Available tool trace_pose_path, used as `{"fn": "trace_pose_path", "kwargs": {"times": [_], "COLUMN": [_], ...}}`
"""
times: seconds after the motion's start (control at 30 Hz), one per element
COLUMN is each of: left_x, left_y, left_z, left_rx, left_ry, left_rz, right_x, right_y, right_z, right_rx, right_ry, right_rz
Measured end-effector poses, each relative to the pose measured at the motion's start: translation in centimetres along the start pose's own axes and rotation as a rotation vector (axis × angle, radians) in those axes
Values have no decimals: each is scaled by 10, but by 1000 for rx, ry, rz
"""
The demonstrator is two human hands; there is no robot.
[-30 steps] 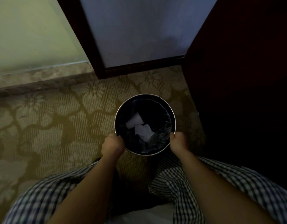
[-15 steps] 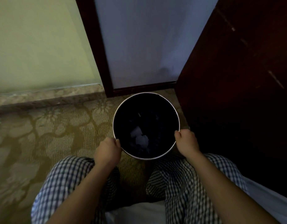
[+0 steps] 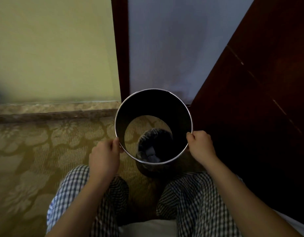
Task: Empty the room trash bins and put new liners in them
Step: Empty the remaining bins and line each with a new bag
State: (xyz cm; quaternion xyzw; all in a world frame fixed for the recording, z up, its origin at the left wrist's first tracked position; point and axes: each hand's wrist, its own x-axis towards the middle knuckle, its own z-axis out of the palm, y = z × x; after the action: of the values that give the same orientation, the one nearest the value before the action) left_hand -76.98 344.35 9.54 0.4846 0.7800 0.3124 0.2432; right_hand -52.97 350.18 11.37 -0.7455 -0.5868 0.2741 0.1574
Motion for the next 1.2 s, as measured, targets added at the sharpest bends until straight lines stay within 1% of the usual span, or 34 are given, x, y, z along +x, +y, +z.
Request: {"fn": "trace_pose_path", "kwargs": {"times": [0.1, 0.2, 0.3, 0.4, 0.5, 0.57, 0.63, 0.77, 0.87, 0.93, 1.0, 1.1, 1.2], "left_x": [15, 35, 59, 91, 122, 139, 154, 178, 190, 196, 202, 213, 221], "left_y": [-2, -8, -16, -41, -70, -84, -99, -136, -156, -165, -173, -179, -179], "left_z": [-17, -30, -33, -17, 2, 16, 31, 68, 93, 110, 126, 145, 158], "left_rx": [-37, -188, -339, -445, -491, -482, -411, -280, -149, -110, -116, -194, -278], "left_ry": [86, 137, 124, 138, 169, 176, 156, 36, -9, -37, -74, -119, -116], "left_rz": [13, 39, 69, -43, -129, -153, -175, -265, -330, -373, -398, -396, -396], "right_x": [8, 27, 57, 89, 123, 144, 163, 198, 220, 231, 244, 264, 281], "right_y": [-31, -60, -82, -102, -115, -119, -121, -117, -107, -98, -86, -68, -54], "right_z": [5, 20, 46, 81, 122, 148, 171, 207, 231, 245, 258, 276, 292], "right_rx": [95, 227, 270, 298, 336, 314, 265, 92, -4, -41, -44, -14, 9], "right_ry": [-39, -94, -90, -124, -189, -221, -231, -257, -271, -289, -308, -308, -299], "right_rz": [9, 40, 58, 89, 123, 118, 113, 86, 79, 95, 112, 138, 174]}}
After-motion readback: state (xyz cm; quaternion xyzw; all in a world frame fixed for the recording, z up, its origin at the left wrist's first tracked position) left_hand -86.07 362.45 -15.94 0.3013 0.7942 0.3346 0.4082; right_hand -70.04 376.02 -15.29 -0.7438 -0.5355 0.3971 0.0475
